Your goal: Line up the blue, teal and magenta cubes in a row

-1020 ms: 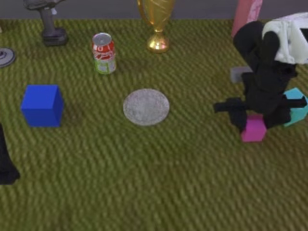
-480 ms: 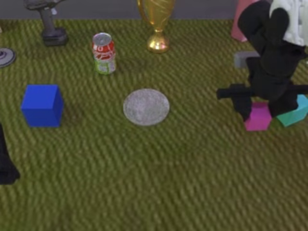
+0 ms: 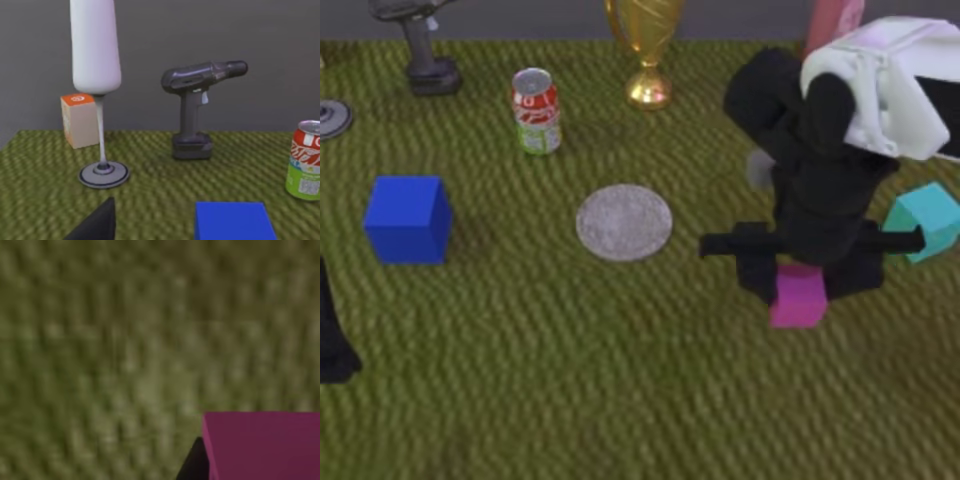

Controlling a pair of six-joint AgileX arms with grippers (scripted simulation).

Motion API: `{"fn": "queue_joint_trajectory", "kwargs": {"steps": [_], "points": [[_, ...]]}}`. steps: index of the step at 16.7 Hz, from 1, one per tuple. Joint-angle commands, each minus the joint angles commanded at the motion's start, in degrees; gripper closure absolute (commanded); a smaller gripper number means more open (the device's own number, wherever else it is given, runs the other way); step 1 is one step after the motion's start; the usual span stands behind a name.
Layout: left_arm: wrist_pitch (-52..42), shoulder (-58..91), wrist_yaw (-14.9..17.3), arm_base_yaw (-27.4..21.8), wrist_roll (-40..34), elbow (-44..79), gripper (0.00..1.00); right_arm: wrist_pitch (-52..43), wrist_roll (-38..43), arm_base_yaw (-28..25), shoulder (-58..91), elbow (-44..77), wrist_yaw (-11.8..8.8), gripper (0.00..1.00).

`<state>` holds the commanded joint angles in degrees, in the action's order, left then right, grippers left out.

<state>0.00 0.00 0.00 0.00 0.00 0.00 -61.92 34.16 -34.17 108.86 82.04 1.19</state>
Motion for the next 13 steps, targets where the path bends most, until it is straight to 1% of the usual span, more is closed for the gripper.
{"fn": "queue_joint_trajectory", "kwargs": {"steps": [2,3,8,10,13], "points": [[0.00,0.00,0.00,0.00,0.00,0.00,0.00,-0.13,3.13,-2.95,-1.79,-1.45,0.10,1.00],[0.00,0.00,0.00,0.00,0.00,0.00,0.00,-0.13,3.81,-3.62,-2.26,-1.80,0.13,1.00],[0.00,0.00,0.00,0.00,0.00,0.00,0.00,0.13,3.90,-3.51,-2.04,-1.82,0.03,1.00],[0.00,0.00,0.00,0.00,0.00,0.00,0.00,2.30,3.84,-3.57,-1.37,-3.53,0.07,1.00],[0.00,0.00,0.00,0.00,0.00,0.00,0.00,9.50,4.02,-3.67,0.75,-7.81,0.15,1.00]]}}
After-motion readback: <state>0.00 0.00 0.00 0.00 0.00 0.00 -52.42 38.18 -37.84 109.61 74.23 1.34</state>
